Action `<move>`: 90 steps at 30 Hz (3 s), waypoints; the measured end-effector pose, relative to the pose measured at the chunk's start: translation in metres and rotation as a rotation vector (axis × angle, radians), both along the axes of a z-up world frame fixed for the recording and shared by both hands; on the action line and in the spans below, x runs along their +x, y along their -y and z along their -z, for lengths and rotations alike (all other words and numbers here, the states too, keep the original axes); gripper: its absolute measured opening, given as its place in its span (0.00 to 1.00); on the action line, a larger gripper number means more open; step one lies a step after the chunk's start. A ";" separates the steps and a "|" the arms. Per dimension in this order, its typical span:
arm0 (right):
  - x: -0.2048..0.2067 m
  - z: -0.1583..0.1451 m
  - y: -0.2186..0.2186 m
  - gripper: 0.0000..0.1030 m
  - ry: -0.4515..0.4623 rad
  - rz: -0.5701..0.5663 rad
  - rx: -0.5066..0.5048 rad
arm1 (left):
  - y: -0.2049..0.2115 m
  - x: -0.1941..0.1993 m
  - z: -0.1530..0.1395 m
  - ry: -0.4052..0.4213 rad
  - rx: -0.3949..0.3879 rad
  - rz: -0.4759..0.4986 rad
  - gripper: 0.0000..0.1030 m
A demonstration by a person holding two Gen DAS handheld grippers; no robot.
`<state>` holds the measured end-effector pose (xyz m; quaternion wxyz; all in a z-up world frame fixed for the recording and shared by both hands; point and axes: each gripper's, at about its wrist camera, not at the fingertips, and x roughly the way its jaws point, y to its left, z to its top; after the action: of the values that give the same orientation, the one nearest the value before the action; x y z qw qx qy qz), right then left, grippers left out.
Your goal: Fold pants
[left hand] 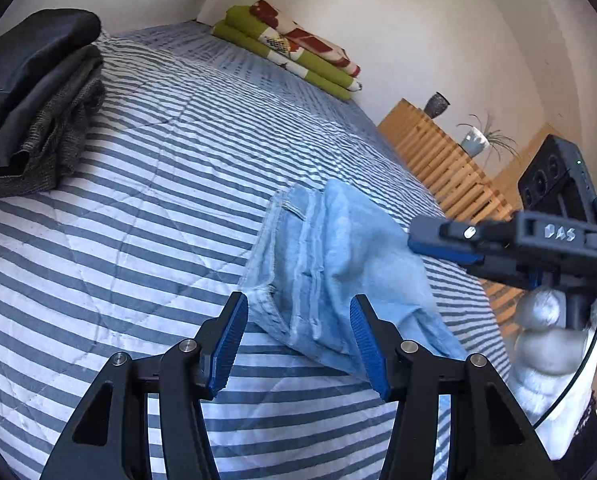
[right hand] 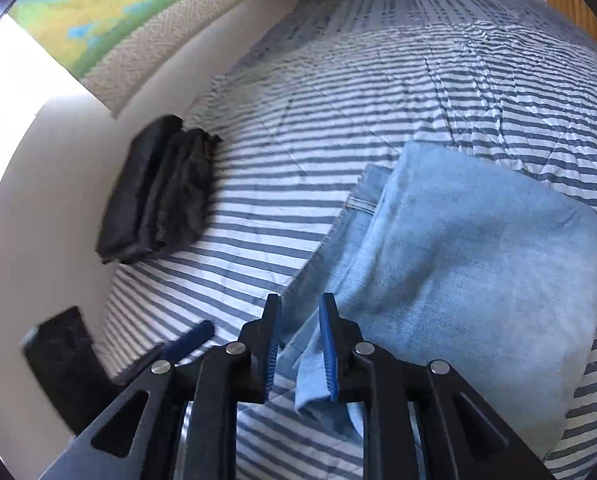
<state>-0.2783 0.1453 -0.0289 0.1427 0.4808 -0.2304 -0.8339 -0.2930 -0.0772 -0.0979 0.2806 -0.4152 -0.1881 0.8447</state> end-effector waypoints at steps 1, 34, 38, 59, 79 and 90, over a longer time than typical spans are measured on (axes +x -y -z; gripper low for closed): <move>0.007 -0.010 -0.006 0.30 -0.024 0.025 0.011 | -0.007 0.002 -0.001 0.002 0.012 0.031 0.56; 0.148 0.047 -0.068 0.31 0.061 0.068 0.207 | -0.034 0.042 -0.017 -0.097 -0.182 0.055 0.29; 0.125 0.058 -0.060 0.31 0.040 0.116 0.164 | -0.062 0.038 -0.028 -0.120 -0.156 0.112 0.29; 0.151 0.066 -0.161 0.27 0.078 0.268 -0.017 | -0.188 0.076 -0.031 -0.159 -0.277 0.380 0.35; 0.070 0.121 -0.171 0.37 0.113 0.136 -0.425 | -0.300 0.141 0.033 -0.231 -0.704 0.545 0.73; 0.116 0.121 -0.219 0.37 0.093 0.186 -0.388 | -0.289 0.121 0.028 -0.126 -0.682 0.558 0.29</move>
<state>-0.1619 0.3645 -0.1499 0.1441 0.4588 -0.4363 -0.7605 -0.1715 0.2122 -0.1259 0.3560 -0.4668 0.2379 0.7738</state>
